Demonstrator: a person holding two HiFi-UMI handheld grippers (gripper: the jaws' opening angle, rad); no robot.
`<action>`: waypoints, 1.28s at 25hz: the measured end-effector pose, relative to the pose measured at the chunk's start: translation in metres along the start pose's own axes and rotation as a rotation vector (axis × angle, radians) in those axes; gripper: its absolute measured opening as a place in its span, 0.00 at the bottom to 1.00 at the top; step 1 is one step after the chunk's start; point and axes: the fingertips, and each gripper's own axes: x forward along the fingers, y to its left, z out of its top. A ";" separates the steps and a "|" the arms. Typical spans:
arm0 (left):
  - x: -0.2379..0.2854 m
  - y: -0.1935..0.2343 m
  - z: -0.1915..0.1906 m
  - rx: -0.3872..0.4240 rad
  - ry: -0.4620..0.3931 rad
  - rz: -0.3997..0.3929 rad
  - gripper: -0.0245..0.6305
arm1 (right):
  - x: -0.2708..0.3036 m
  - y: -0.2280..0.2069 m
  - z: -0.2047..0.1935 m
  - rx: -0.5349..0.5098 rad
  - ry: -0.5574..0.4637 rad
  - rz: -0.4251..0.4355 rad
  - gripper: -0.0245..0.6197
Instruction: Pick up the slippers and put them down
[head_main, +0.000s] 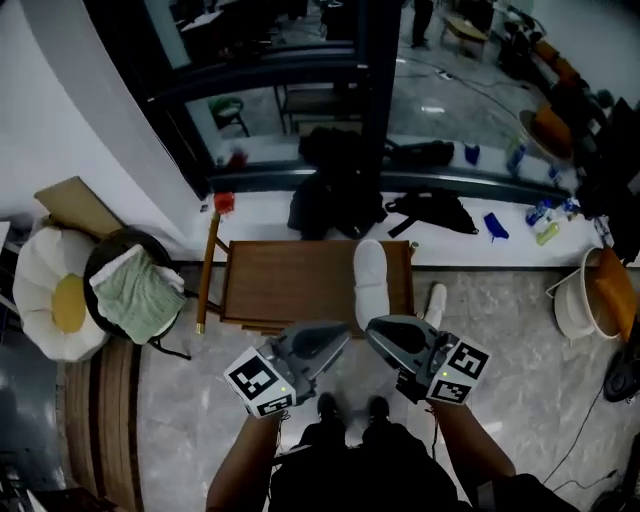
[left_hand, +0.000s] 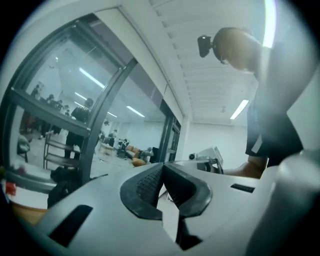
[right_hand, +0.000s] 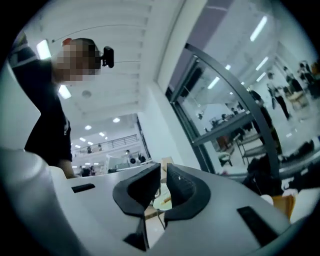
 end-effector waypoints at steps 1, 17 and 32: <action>-0.001 -0.006 0.018 0.026 -0.001 0.000 0.06 | 0.000 0.016 0.022 -0.057 -0.003 0.028 0.11; 0.026 -0.060 0.122 0.228 0.075 -0.043 0.06 | -0.024 0.077 0.128 -0.353 -0.064 0.048 0.10; 0.021 -0.042 0.100 0.236 0.101 -0.032 0.06 | -0.018 0.057 0.118 -0.392 -0.042 0.013 0.10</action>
